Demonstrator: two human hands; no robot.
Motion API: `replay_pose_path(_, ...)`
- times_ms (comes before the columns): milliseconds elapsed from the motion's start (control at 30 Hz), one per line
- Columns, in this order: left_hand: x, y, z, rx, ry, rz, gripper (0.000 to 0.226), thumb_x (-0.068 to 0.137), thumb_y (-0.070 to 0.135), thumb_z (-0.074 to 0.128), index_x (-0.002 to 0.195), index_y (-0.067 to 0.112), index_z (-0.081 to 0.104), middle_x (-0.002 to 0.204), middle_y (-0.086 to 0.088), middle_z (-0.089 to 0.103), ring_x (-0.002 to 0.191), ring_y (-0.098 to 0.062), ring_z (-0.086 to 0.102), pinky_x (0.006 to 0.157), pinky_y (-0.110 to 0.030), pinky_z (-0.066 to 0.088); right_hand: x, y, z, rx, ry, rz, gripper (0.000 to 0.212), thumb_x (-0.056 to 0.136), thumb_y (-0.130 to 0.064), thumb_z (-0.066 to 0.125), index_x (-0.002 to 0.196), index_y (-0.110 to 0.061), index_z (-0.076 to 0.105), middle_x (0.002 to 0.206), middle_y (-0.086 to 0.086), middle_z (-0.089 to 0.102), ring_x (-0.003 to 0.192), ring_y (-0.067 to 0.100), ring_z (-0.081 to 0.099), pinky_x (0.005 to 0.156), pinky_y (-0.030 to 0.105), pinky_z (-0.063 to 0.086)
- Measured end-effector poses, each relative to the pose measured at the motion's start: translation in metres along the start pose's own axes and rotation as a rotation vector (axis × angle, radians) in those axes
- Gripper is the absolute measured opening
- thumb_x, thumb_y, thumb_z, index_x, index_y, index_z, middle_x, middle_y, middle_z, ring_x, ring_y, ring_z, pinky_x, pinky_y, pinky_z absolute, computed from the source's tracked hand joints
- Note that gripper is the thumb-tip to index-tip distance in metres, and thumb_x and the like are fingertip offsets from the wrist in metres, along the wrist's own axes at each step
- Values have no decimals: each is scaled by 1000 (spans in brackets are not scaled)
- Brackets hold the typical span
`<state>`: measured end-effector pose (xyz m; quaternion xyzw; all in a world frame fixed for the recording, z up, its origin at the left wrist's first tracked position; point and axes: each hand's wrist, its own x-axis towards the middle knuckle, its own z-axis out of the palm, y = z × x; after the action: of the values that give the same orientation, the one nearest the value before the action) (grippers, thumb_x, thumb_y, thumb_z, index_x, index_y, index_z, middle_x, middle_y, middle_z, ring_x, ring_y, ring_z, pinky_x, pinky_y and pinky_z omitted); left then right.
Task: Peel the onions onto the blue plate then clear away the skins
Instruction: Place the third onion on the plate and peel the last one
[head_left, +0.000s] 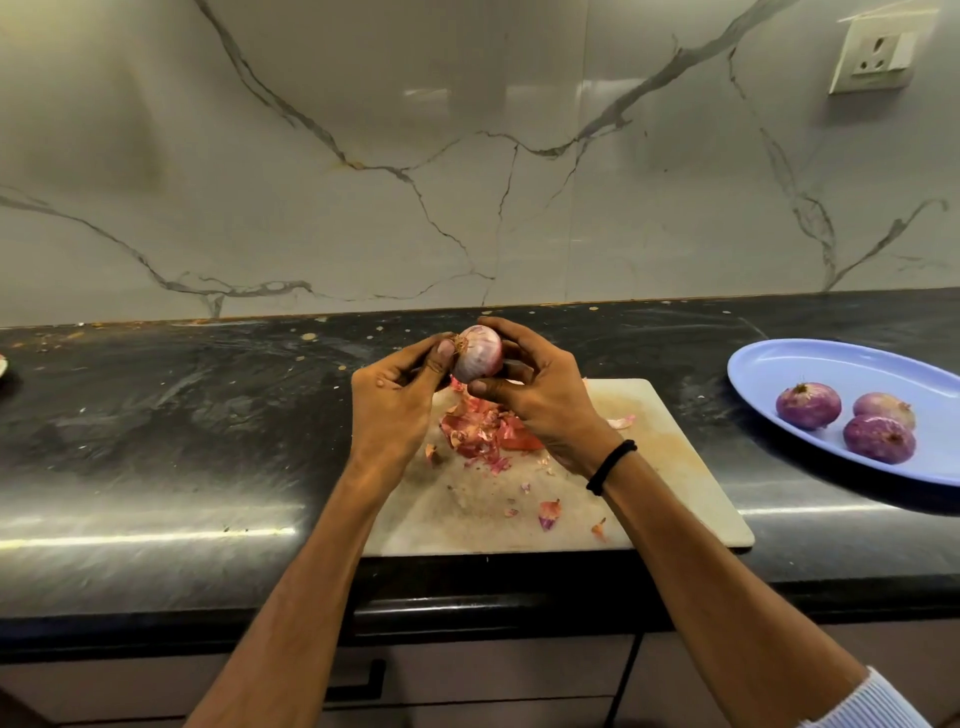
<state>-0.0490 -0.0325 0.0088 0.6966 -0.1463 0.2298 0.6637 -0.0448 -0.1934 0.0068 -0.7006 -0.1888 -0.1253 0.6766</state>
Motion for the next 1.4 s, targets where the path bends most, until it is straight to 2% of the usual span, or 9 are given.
replay_pose_path(267, 2, -6, -6, -5, -63, 58, 30, 89, 7, 70, 118, 2, 70, 111, -10, 73, 105, -20, 71, 90, -34, 58, 1, 3, -3, -142, -14, -40, 68, 74, -2, 82, 136, -14, 56, 129, 3, 62, 115, 15, 62, 94, 24, 54)
replay_pose_path(433, 5, -9, -7, 147, -41, 135, 24, 90, 10, 70, 113, 4, 73, 105, -6, 74, 99, -12, 71, 89, -31, 58, 1, 4, -5, -185, -37, -27, 67, 74, -4, 83, 136, -12, 57, 126, 2, 63, 107, 0, 62, 88, 16, 52)
replay_pose_path(600, 8, -15, -3, 266, 56, 143, 18, 90, 14, 71, 107, 10, 75, 96, -2, 75, 87, -8, 72, 81, -30, 60, 2, 8, -3, -219, -64, -13, 63, 77, -10, 83, 135, -15, 58, 126, 1, 64, 115, 12, 61, 97, 32, 55)
replay_pose_path(700, 3, -8, 0, 92, 70, 21, 16, 93, 15, 68, 107, 11, 74, 91, 4, 76, 87, -11, 74, 75, -23, 59, 2, 8, -1, -181, -53, 18, 56, 82, -15, 79, 134, -13, 57, 124, 2, 63, 114, 15, 61, 94, 39, 57)
replay_pose_path(800, -2, -1, 3, -96, -75, -122, 20, 98, 23, 58, 110, 16, 73, 95, 2, 77, 92, -13, 73, 74, -22, 58, 2, 6, -1, -112, -12, 61, 50, 85, -18, 76, 131, -9, 58, 121, 6, 64, 110, 21, 65, 88, 42, 59)
replay_pose_path(967, -2, 1, 3, -186, -207, -209, 35, 97, 37, 49, 118, 19, 69, 102, 0, 76, 94, -14, 72, 73, -20, 55, 1, -2, -1, 25, 35, 106, 59, 78, -26, 76, 128, -10, 50, 115, 15, 68, 95, 27, 72, 80, 41, 61)
replay_pose_path(1067, -1, 3, 3, -236, -232, -240, 36, 101, 34, 44, 120, 14, 67, 102, -1, 75, 97, -13, 71, 73, -18, 55, 0, -3, 1, -53, 62, 27, 47, 83, -14, 76, 123, -9, 53, 118, 8, 64, 104, 19, 68, 81, 35, 61)
replay_pose_path(1267, 0, 2, 2, -358, -199, -312, 53, 90, 32, 54, 137, 8, 55, 126, -11, 67, 115, -22, 66, 98, -36, 54, 1, 0, -1, -119, 131, -99, 28, 86, -5, 73, 113, -7, 64, 108, 3, 68, 99, 11, 68, 87, 25, 57)
replay_pose_path(1400, 0, 6, 5, -506, -162, -411, 53, 89, 29, 56, 140, 13, 54, 128, -10, 66, 112, -26, 68, 96, -41, 55, 1, 4, -3, -110, 177, -119, 20, 89, 2, 67, 107, -6, 70, 102, 6, 71, 96, 12, 69, 85, 24, 57)
